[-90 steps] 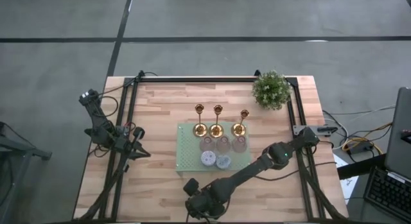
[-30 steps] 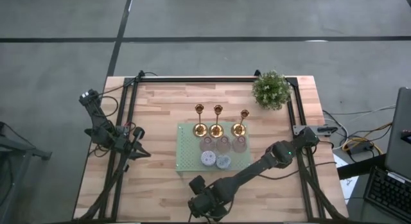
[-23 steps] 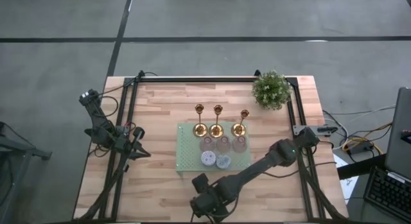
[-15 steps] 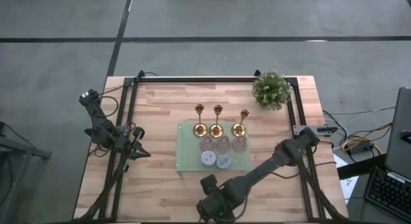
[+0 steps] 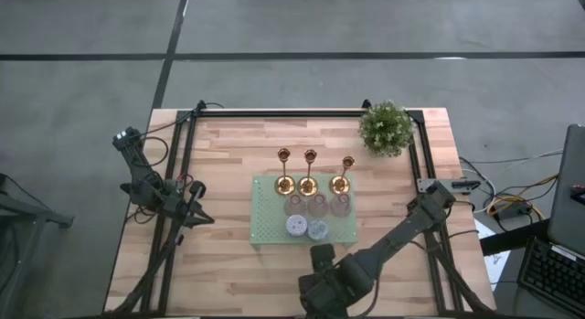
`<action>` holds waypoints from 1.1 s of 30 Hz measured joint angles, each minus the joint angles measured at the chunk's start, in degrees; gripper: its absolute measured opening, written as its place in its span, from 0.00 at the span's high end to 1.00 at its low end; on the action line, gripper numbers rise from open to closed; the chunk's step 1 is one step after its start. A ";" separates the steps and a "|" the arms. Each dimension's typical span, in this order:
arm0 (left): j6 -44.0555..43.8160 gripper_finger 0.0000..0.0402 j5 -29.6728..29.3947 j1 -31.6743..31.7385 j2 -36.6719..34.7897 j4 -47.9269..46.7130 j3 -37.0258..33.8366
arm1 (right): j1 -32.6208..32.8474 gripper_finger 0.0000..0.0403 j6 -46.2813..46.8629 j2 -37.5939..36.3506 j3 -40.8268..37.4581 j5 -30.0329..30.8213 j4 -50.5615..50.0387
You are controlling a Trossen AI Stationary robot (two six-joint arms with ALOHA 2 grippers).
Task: Pick & Place candle stick holders
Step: Put the pink scented candle on the shelf
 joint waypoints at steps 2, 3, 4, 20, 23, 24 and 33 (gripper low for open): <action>0.00 0.95 0.00 0.00 0.00 0.00 0.00 | 0.11 0.25 2.18 -1.02 -0.01 1.03 -2.29; 0.00 0.95 0.01 0.00 0.00 0.00 0.00 | 0.11 0.26 3.32 -1.38 -0.02 1.25 -3.48; -0.01 0.95 -0.01 0.00 0.00 0.00 0.00 | 0.11 0.26 4.29 -1.78 -0.13 1.37 -4.30; 0.00 0.95 -0.01 -0.02 0.00 -0.02 0.01 | 0.81 0.25 15.02 -8.95 -6.81 5.62 -13.51; 0.02 0.95 -0.01 -0.01 0.00 -0.02 0.02 | 0.84 0.25 15.99 -11.50 -10.00 7.03 -13.57; -0.01 0.95 -0.01 -0.01 0.00 -0.02 0.02 | 0.83 0.26 16.64 -12.56 -11.50 7.22 -13.50; 0.00 0.95 -0.01 0.00 0.00 0.00 0.02 | 0.39 0.26 21.33 -26.59 -29.96 11.04 -4.96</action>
